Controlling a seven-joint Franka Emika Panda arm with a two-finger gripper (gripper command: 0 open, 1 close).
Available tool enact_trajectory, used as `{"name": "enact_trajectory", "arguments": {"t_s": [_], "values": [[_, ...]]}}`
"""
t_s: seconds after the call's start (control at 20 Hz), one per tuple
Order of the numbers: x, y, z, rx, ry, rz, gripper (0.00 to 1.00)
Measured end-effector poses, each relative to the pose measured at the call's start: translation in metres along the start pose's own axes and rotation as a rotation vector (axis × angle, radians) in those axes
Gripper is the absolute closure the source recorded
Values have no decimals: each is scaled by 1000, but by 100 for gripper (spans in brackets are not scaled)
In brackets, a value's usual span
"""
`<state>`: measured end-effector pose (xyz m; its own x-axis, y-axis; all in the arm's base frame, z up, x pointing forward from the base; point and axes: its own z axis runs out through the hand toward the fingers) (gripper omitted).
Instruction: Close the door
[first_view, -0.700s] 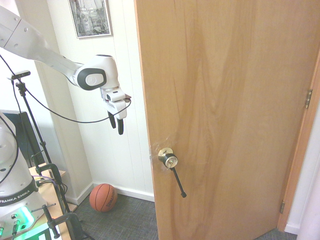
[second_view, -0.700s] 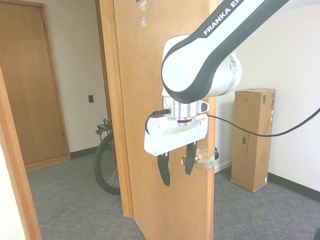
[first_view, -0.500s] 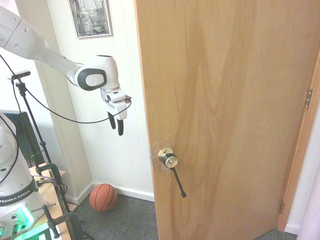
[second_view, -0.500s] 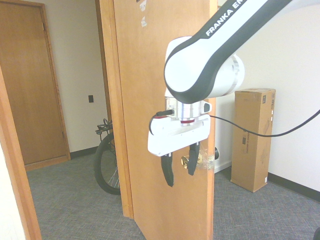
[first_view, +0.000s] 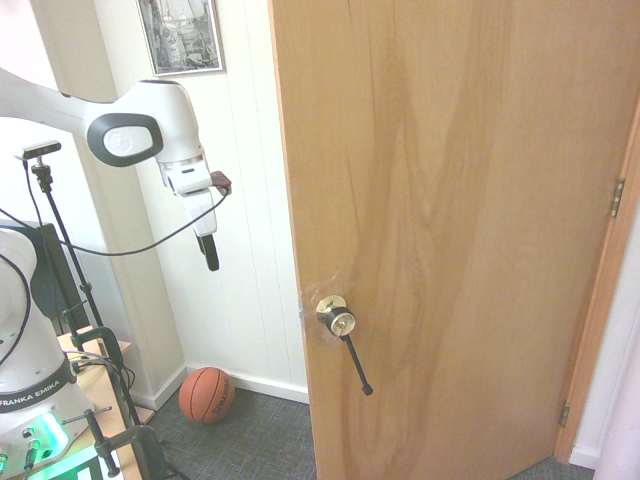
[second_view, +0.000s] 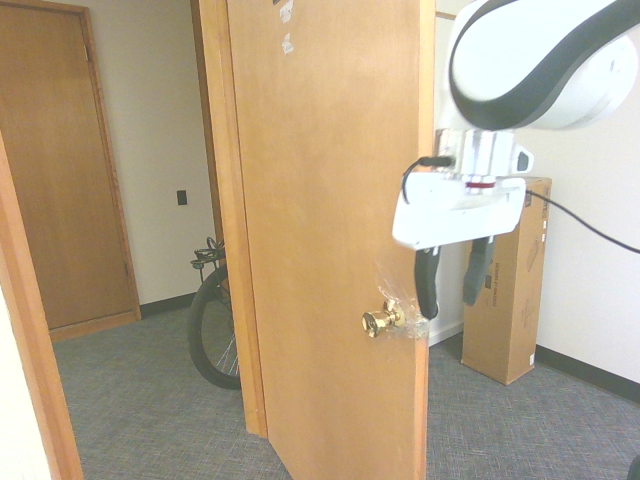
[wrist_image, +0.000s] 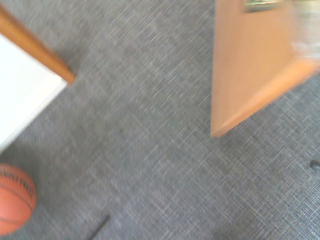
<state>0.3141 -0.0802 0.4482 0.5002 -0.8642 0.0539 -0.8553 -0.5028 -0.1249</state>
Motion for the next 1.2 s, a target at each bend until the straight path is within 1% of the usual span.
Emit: {"name": "enact_trajectory", "arguments": {"t_s": [0.35,0.6,0.75,1.0,1.2], "values": [[55,68,-5,43,-3,187,0],[95,117,11,69,15,324,0],[114,139,23,73,31,378,0],[150,140,18,120,65,451,0],[186,129,16,201,104,520,0]]}}
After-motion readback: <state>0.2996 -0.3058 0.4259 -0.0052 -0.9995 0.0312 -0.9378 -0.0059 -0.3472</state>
